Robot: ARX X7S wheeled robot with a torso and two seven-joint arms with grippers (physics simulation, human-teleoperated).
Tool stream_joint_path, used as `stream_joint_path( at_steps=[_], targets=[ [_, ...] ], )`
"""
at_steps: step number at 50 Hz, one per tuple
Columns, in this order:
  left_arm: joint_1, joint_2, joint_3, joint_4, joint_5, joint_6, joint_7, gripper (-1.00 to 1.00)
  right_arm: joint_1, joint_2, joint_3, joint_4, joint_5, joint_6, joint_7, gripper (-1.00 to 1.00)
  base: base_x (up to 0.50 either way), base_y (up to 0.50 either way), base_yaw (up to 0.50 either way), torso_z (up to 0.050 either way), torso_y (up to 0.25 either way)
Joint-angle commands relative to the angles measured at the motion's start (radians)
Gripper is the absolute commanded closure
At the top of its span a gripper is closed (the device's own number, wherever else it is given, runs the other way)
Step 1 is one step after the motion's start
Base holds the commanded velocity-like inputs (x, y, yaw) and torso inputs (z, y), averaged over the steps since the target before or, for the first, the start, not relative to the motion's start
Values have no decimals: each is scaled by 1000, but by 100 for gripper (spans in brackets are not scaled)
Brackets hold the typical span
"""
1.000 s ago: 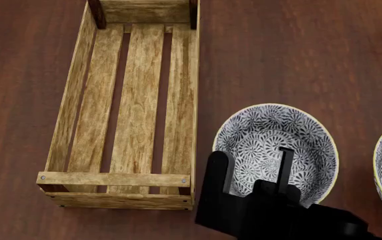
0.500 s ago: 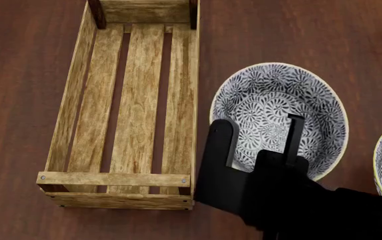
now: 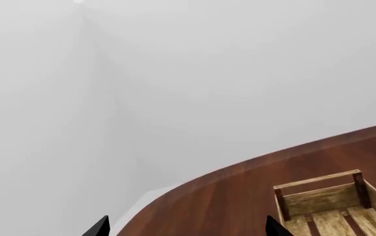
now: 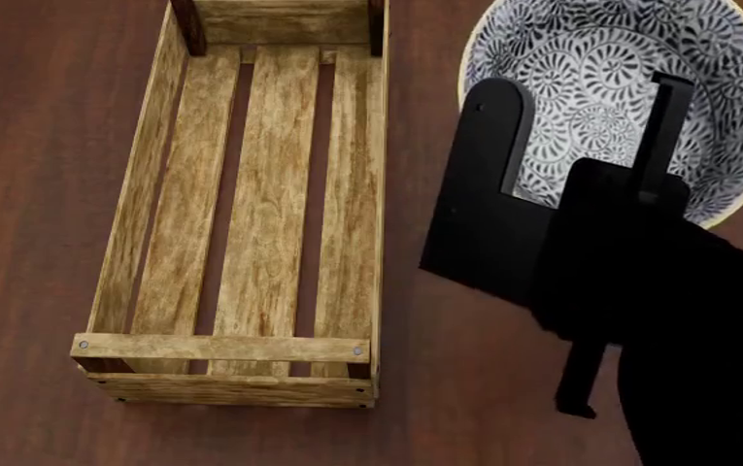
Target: Stack the left bowl on the right bowl and place them in the tray.
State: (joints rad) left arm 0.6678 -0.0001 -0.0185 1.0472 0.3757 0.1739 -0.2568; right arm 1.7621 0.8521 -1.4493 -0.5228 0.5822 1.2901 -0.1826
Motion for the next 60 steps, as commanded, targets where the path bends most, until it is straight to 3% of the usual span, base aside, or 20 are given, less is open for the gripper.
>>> stream_joint_path(
  at_steps=[1,12,30,60],
  targets=[
    [-27,0,3,0,-7,-16,17,-100,109,61,3,-16,-41,43,-41,100,0,0,0,0,0],
    [-88,0,21,0,2,-72,45,-100,189,140,-66,-35,-89,91,-74,100,0,0,0,0,0],
    [-10,0,-4,0,-12,7,16,-100,159,203,-96,35,-115,95,-54,100,0,0,0,0,0],
    [-89,0,29,0,18,-86,36,-100,-56,204,-72,147,-97,121,116,100,0,0,0,0,0]
  ],
)
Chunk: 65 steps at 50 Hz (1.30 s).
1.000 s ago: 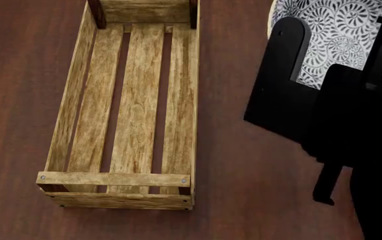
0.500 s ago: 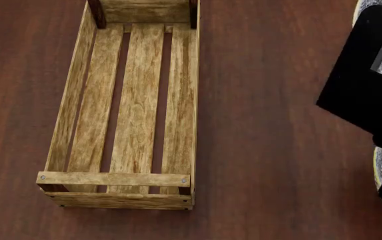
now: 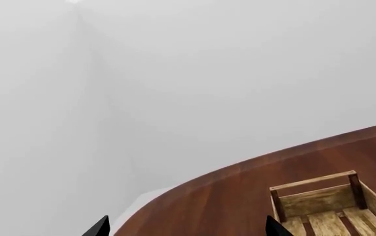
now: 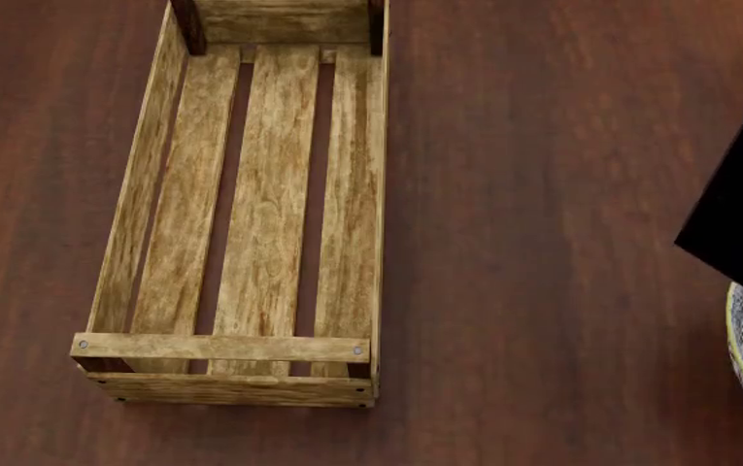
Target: Stack the left bowl on the right bowl and place them in the tray.
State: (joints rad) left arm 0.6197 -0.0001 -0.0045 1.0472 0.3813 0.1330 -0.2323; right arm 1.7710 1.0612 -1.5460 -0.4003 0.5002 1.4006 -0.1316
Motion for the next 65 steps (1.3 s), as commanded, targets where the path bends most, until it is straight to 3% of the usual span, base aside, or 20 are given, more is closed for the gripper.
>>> stream_joint_path(
  at_steps=[1,20,38,51,62,63,65],
  targets=[
    [-41,0,17,0,14,-46,12,-100,-80,-9,32,21,-6,18,76,100,0,0,0,0,0],
    [-59,0,29,0,28,-70,14,-100,-207,14,41,80,17,-51,126,100,0,0,0,0,1],
    [-79,0,40,0,39,-94,17,-100,-341,-36,143,54,121,42,265,100,0,0,0,0,0],
    [-67,0,44,0,44,-88,9,-100,-353,-31,89,131,82,-58,218,100,0,0,0,0,0],
    [-103,0,49,0,46,-127,22,-100,-358,-45,99,128,94,-28,237,100,0,0,0,0,0],
    [-104,0,49,0,46,-128,22,-100,-360,-50,110,116,104,-8,247,-100,0,0,0,0,0],
    [-103,0,49,0,47,-126,21,-100,-351,-48,109,112,101,-2,247,-100,0,0,0,0,0]
  ],
)
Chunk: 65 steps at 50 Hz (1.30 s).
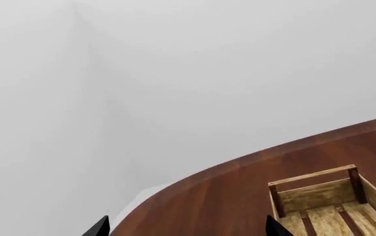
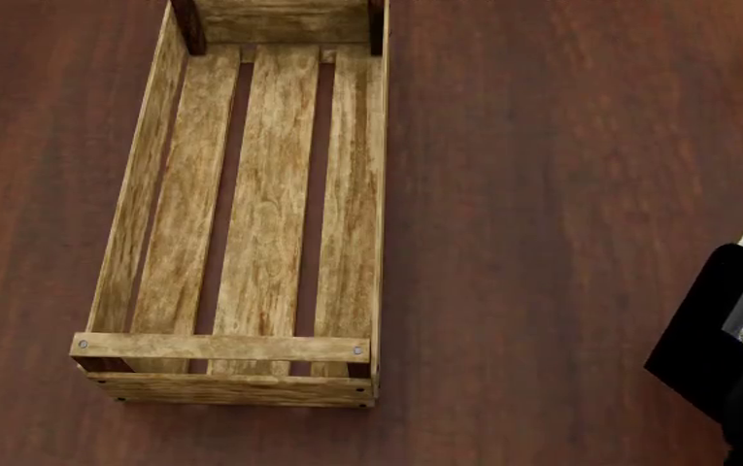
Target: Stack the left bowl on the right bowl and place them in the tray.
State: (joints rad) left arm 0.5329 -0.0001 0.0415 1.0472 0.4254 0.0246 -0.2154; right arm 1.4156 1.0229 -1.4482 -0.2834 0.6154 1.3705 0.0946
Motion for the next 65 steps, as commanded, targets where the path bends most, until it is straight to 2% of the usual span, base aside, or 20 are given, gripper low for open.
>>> stream_joint_path(
  at_steps=[1,17,34,51,61,65],
  targets=[
    [-16,0,4,0,3,-18,4,-100,12,-4,3,-6,-18,22,10,-100,0,0,0,0,0],
    [35,0,-4,0,3,39,-16,-100,38,-8,23,-56,0,68,31,-100,0,0,0,0,0],
    [102,0,-21,0,-5,111,-39,-100,187,18,-100,-83,-79,-10,-122,-100,0,0,0,0,0],
    [129,0,-24,0,-1,138,-55,-100,93,-21,-55,-29,-26,-79,-94,-100,0,0,0,0,0],
    [95,0,-18,0,1,107,-40,-100,96,-22,15,-85,45,-69,-85,-100,0,0,0,0,0],
    [116,0,-27,0,-7,130,-46,-100,65,-38,-13,-37,21,-81,-74,-100,0,0,0,0,0]
  ],
)
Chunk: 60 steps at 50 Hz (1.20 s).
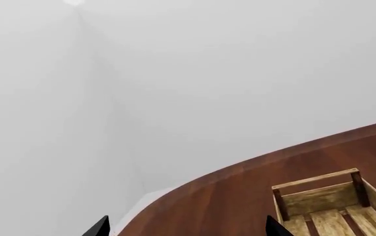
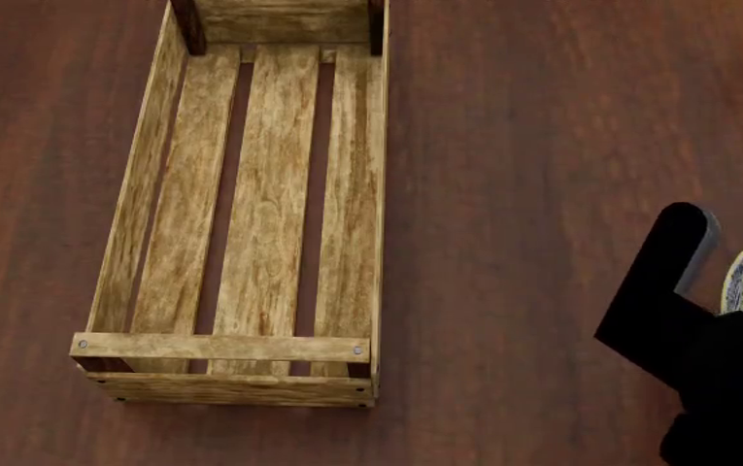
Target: Stack the left bowl on the right bowl and place them in the tray.
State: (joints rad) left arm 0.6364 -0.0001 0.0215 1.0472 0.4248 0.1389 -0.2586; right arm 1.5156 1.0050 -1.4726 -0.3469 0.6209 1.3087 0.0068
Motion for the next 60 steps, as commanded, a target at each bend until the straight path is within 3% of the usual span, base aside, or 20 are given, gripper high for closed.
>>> stream_joint_path(
  at_steps=[1,5,42,43,60],
  targets=[
    [22,0,-9,0,-7,25,-7,-100,-40,-22,4,34,9,-21,15,-100,0,0,0,0,0],
    [65,0,-15,0,-2,66,-27,-100,-75,-29,-25,81,-17,-40,29,-100,0,0,0,0,0],
    [-25,0,27,0,27,-38,-2,-100,-224,-95,-48,245,-42,-83,118,-100,0,0,0,0,0],
    [-24,0,28,0,28,-38,-2,-100,-226,-96,-38,242,-36,-75,128,100,0,0,0,0,0],
    [-1,0,6,0,6,-4,-3,-100,-57,-56,-59,44,-96,-4,124,100,0,0,0,0,0]
  ],
)
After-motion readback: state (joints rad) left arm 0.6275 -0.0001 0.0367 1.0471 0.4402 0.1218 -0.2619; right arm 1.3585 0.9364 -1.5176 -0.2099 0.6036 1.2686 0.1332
